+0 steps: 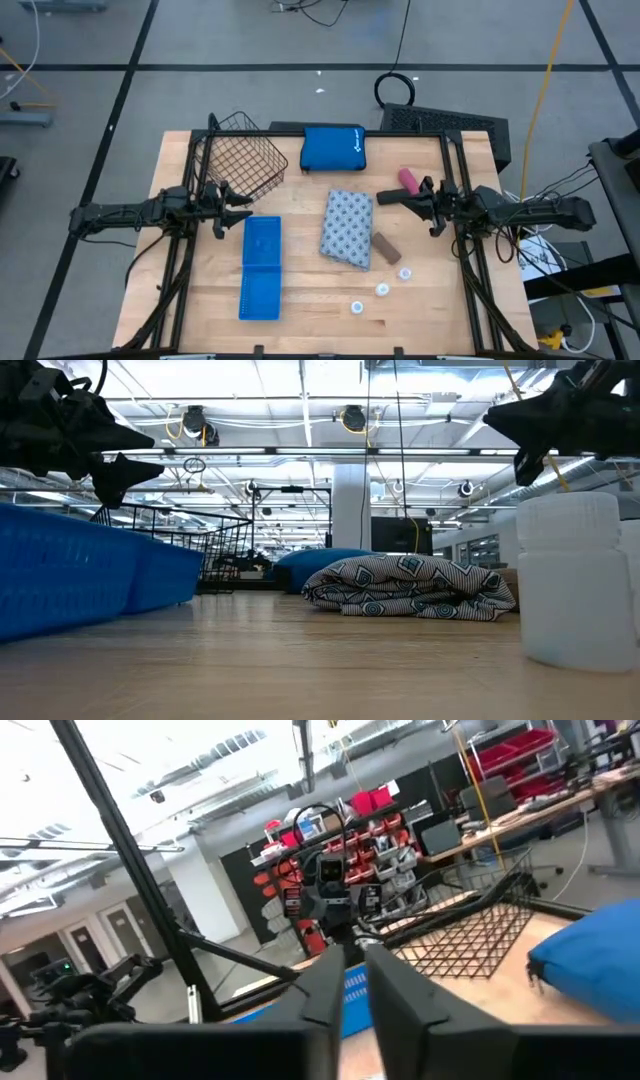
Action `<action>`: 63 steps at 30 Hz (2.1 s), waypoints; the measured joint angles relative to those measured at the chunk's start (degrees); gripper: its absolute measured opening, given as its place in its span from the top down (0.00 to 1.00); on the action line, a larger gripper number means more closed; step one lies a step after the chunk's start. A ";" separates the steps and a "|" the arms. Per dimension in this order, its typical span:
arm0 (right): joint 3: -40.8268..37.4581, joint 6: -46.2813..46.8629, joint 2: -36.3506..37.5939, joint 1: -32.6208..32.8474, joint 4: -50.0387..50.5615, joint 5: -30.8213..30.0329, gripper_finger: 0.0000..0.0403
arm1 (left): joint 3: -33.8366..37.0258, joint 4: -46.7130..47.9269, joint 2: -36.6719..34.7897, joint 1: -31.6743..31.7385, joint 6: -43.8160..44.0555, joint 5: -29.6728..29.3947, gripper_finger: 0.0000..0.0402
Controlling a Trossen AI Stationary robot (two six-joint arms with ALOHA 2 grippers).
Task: Pick & place medical supplies in basket/bin
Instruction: Put the folded gray patient gown into the black wire basket
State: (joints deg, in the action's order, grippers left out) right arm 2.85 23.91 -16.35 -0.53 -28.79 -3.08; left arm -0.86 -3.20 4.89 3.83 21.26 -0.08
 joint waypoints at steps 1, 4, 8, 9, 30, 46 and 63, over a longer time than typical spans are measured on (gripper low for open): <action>-0.01 0.08 -2.67 0.32 -2.65 -0.08 0.85 | 0.00 0.00 0.00 -0.01 0.00 0.00 0.42; -0.02 0.11 -11.62 1.45 -11.08 -0.10 0.71 | 0.00 0.00 0.00 -0.01 0.00 -0.02 0.42; 1.30 2.79 -23.54 2.92 -15.59 -0.05 0.50 | 0.00 0.00 0.00 -0.01 0.00 0.00 0.42; 1.89 3.92 -26.46 3.29 -15.36 0.05 0.45 | 0.00 0.00 0.00 0.01 0.00 -0.01 0.42; 12.35 39.24 -54.98 1.72 2.24 -1.46 0.32 | 0.00 0.00 0.00 -0.01 0.00 -0.01 0.42; 17.52 40.83 -73.61 -1.40 -12.97 -1.52 0.32 | -0.01 0.01 0.00 -0.01 0.00 0.00 0.42; 28.65 30.44 -90.04 -1.48 -14.82 4.66 0.42 | -0.01 0.00 -0.01 -0.01 0.00 0.00 0.42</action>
State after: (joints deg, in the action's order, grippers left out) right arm 31.51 54.34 -106.39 -2.01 -43.61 1.58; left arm -0.88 -3.20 4.87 3.81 21.26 -0.08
